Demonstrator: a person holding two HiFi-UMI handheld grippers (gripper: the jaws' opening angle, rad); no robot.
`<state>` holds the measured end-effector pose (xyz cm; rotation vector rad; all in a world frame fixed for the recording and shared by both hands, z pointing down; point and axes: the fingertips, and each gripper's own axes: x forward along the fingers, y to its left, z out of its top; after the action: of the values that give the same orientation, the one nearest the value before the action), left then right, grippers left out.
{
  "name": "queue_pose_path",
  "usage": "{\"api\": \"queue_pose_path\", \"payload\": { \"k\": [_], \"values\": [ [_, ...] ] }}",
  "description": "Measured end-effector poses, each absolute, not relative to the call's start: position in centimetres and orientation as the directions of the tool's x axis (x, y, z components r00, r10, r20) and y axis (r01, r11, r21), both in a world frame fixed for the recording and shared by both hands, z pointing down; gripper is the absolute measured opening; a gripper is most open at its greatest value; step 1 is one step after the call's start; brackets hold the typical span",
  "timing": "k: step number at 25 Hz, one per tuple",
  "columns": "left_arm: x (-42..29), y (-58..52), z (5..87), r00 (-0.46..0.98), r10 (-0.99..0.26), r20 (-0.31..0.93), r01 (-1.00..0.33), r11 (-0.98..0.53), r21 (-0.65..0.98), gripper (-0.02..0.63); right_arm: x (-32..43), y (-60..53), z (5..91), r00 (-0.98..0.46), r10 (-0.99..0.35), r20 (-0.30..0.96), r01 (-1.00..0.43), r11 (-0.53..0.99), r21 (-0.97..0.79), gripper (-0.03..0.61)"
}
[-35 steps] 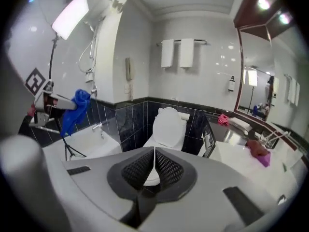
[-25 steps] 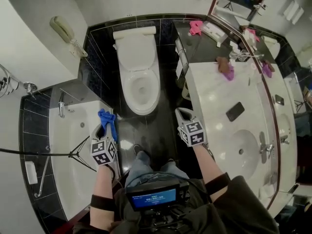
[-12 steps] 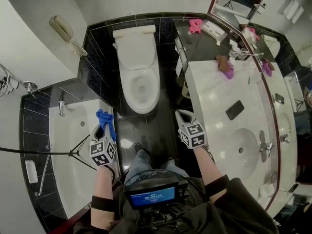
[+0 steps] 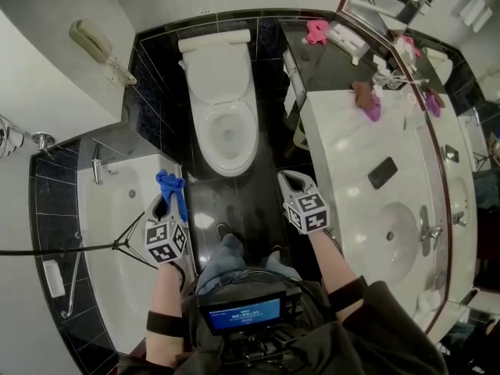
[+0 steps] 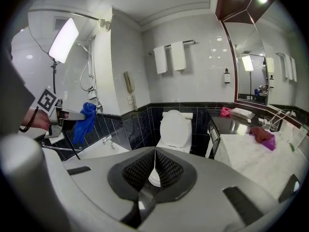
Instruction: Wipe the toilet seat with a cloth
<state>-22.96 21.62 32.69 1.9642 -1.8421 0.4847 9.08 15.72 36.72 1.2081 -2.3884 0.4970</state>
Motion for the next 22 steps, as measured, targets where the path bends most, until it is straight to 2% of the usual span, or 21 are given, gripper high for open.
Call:
{"api": "queue_pose_path", "payload": {
  "k": [14, 22],
  "values": [
    [-26.2, 12.2, 36.5, 0.215, -0.808, 0.548, -0.975, -0.208, 0.076, 0.069, 0.9, 8.9, 38.7, -0.533, -0.668, 0.520, -0.824, 0.551, -0.136, 0.014],
    [-25.0, 5.1, 41.5, 0.248, -0.759, 0.602, -0.966, -0.238, 0.098, 0.069, 0.3, 2.4, 42.1, -0.520, -0.656, 0.547, -0.831, 0.537, -0.146, 0.014]
  ]
}}
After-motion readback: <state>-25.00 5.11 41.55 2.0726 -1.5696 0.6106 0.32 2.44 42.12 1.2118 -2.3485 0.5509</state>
